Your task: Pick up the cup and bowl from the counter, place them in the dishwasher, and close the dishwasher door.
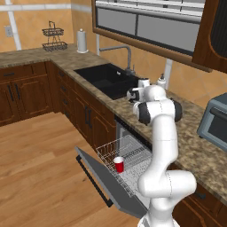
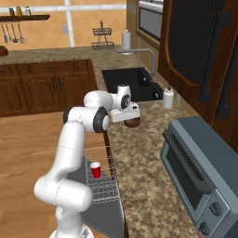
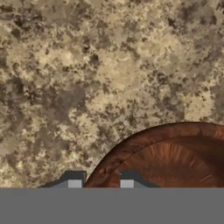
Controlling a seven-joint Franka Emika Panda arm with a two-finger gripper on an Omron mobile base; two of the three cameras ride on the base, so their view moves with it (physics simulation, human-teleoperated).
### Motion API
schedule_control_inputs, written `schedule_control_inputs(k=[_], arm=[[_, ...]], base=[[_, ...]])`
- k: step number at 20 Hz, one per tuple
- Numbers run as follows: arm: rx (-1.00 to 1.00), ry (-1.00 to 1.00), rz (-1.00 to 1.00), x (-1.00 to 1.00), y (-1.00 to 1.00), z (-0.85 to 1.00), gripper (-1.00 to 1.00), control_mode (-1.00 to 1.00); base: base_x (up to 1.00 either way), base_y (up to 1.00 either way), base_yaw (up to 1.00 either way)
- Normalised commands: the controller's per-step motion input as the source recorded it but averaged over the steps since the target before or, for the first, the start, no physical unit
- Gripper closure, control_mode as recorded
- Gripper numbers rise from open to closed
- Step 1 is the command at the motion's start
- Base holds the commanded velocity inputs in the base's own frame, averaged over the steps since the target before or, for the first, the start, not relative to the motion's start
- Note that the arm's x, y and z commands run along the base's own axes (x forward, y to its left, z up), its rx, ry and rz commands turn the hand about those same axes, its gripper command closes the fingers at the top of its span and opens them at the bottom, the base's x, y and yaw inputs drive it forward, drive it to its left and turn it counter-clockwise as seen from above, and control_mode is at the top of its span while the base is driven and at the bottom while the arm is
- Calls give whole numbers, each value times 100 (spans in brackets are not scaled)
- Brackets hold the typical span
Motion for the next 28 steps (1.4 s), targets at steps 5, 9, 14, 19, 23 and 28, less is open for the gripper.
schedule_control_inputs(k=[5,9,14,19,23,28], arm=[[2,-16,-4,-100,35,0,100,-100],[2,-11,-8,-100,87,0,100,-100],[1,-4,-9,-80,97,-26,100,-100],[13,1,-6,-26,71,-87,100,-100],[2,4,-3,15,33,-97,100,-100],[6,6,-1,-9,75,-62,100,-100]], base=[[0,0,0],[0,0,0],[0,0,0],[0,0,0],[0,0,0],[0,0,0]])
